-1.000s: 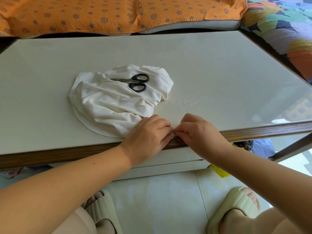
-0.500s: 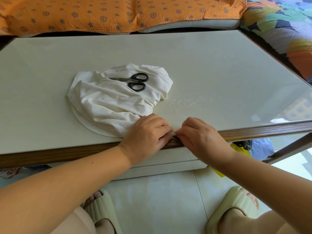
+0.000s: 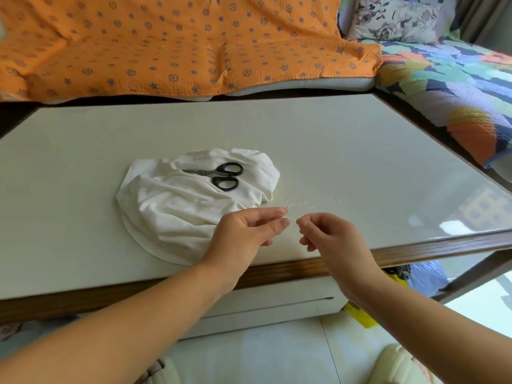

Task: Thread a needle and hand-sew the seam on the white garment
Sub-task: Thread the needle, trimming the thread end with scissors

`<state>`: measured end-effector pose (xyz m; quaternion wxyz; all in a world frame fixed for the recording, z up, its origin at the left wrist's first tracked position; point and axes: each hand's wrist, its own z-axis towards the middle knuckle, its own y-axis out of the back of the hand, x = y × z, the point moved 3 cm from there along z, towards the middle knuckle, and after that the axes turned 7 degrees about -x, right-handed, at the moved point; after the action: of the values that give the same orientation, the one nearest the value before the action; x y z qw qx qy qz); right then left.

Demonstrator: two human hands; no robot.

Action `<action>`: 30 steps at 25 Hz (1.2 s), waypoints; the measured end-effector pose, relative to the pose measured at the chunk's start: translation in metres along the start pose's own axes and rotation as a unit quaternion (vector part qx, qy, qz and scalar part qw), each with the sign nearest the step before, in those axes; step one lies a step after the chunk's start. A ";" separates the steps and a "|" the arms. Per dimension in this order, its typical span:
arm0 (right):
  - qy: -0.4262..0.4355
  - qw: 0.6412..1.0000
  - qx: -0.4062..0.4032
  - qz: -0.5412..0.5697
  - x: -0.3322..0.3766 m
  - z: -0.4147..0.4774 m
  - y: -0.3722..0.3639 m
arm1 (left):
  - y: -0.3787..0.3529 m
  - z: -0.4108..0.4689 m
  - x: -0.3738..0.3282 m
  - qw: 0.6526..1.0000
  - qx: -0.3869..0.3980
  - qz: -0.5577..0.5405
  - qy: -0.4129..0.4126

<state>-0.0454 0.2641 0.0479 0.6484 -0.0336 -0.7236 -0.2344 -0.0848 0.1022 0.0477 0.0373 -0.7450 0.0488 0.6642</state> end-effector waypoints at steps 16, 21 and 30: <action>-0.104 0.970 0.051 0.212 0.037 0.020 -0.011 | 0.016 0.019 -0.032 0.996 -0.035 -0.083 0.024; -0.093 0.980 0.049 0.171 0.043 0.023 -0.008 | 0.028 0.026 -0.044 0.999 0.020 -0.032 -0.002; -0.051 0.990 0.039 0.126 0.050 0.025 -0.012 | 0.023 0.028 -0.034 0.988 0.146 0.036 0.046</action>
<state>-0.0804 0.2500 0.0904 0.6360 -0.1105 -0.7542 -0.1203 -0.1196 0.0833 0.0788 0.1188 -0.7593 0.1736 0.6158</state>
